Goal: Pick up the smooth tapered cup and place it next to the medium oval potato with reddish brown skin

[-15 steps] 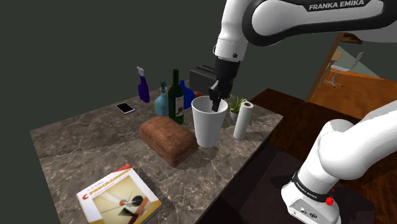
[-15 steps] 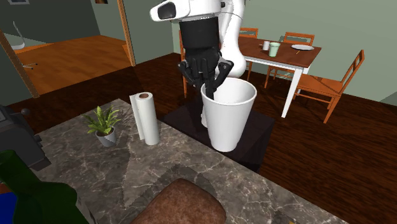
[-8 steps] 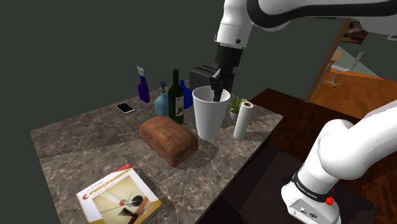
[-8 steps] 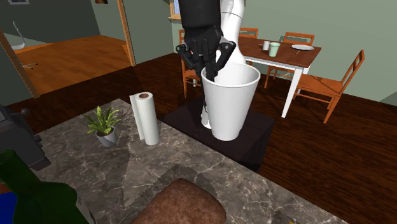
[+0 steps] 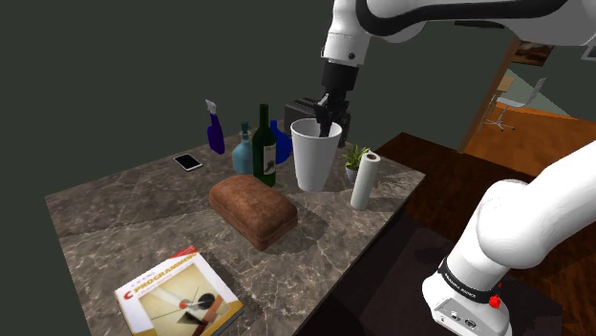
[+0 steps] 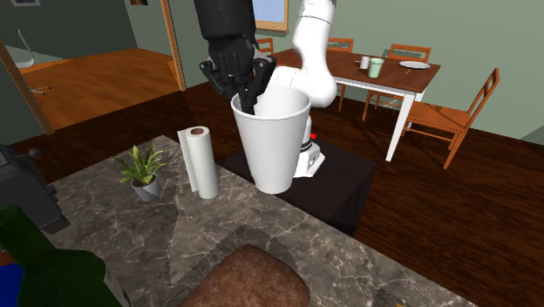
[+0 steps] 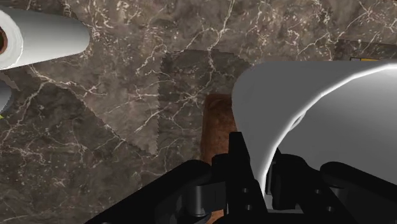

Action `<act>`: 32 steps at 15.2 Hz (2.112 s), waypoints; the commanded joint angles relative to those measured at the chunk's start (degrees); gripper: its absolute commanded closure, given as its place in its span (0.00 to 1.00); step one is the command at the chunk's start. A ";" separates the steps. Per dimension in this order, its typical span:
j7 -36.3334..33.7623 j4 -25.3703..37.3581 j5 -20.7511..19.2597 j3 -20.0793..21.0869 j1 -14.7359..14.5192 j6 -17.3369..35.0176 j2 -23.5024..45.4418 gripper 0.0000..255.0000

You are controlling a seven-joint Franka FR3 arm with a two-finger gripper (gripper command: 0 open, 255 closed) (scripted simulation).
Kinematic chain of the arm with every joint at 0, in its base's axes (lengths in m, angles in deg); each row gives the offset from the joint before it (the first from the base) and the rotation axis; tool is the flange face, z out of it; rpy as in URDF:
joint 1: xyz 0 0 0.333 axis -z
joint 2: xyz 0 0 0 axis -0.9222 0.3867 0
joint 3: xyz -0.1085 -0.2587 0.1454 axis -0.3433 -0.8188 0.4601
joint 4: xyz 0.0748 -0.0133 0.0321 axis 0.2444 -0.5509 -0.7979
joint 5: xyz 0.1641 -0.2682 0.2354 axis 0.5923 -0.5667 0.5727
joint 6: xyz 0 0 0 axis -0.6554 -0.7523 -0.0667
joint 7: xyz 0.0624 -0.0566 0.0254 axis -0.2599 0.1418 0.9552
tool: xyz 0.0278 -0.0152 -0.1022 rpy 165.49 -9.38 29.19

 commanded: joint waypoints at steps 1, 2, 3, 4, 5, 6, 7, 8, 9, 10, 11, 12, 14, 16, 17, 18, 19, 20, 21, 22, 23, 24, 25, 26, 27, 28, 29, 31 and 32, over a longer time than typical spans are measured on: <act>2.19 1.76 -0.87 -1.45 0.93 0.24 2.39 1.00; 3.30 2.49 -1.24 -2.17 1.40 0.48 3.55 1.00; 4.39 3.28 -1.59 -2.87 1.87 0.69 4.76 1.00; 5.46 4.14 -1.93 -3.57 2.32 0.89 6.01 1.00; 6.53 5.06 -2.23 -4.24 2.77 1.06 7.29 1.00; 7.58 6.06 -2.51 -4.90 3.21 1.21 8.62 1.00; 8.62 7.13 -2.77 -5.55 3.66 1.34 9.98 1.00; 9.64 8.26 -3.00 -6.18 4.10 1.44 11.39 1.00; 10.66 9.47 -3.20 -6.80 4.52 1.51 12.83 1.00; 11.66 10.75 -3.38 -7.40 4.96 1.54 14.30 1.00; 12.64 12.10 -3.52 -7.98 5.39 1.55 15.82 1.00; 13.62 13.53 -3.64 -8.55 5.82 1.51 17.37 1.00; 15.52 16.63 -3.79 -9.63 6.69 1.33 20.58 1.00; 17.37 20.07 -3.83 -10.61 7.59 0.98 23.96 1.00; 18.27 21.92 -3.81 -11.07 8.06 0.73 25.71 1.00; 19.15 23.87 -3.77 -11.51 8.53 0.44 27.50 1.00; 20.01 25.93 -3.70 -11.92 9.02 0.08 29.34 1.00; 20.85 28.09 -3.61 -12.30 9.52 -0.33 31.23 1.00; 21.67 30.38 -3.50 -12.66 10.04 -0.80 33.18 1.00; 22.46 32.79 -3.37 -13.00 10.58 -1.34 35.18 1.00; 23.22 35.35 -3.22 -13.31 11.13 -1.95 37.26 1.00; 23.95 38.07 -3.05 -13.59 11.71 -2.65 39.41 1.00; 24.64 40.98 -2.87 -13.83 12.31 -3.44 41.65 1.00; 25.29 44.10 -2.68 -14.05 12.93 -4.33 43.99 1.00; 25.90 47.47 -2.47 -14.24 13.58 -5.35 46.46 1.00; 26.46 51.16 -2.26 -14.39 14.27 -6.52 49.09 1.00; 26.96 55.25 -2.04 -14.51 15.00 -7.87 51.92 1.00; 27.71 65.29 -1.56 -14.60 16.61 -11.44 58.55 1.00; 27.87 72.19 -1.30 -14.54 17.57 -14.08 62.87 1.00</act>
